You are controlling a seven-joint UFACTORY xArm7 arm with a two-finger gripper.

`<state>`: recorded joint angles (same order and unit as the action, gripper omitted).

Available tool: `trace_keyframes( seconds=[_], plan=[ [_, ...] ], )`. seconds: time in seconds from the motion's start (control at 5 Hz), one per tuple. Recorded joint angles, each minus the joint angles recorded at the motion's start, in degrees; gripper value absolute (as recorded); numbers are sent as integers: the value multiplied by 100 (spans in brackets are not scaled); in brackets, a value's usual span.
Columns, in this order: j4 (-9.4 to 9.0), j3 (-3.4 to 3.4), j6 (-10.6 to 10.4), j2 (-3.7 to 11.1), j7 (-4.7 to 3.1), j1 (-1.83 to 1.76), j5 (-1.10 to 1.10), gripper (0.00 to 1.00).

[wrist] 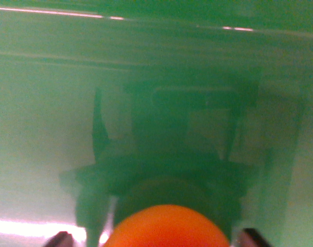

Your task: Pick fruit

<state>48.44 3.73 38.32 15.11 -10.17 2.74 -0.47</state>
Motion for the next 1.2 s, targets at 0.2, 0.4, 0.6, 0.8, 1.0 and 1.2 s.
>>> trace_keyframes(
  seconds=[0.2,0.4,0.6,0.8,1.0,1.2],
  plan=[
    [0,0,0,0,0,0,0,100],
    [11,0,16,-5,0,0,0,100],
    [11,0,16,-5,0,0,0,100],
    [44,0,65,-21,0,-1,-1,100],
    [44,0,65,-21,0,-1,-1,100],
    [98,0,145,-47,0,-2,-3,100]
  ],
)
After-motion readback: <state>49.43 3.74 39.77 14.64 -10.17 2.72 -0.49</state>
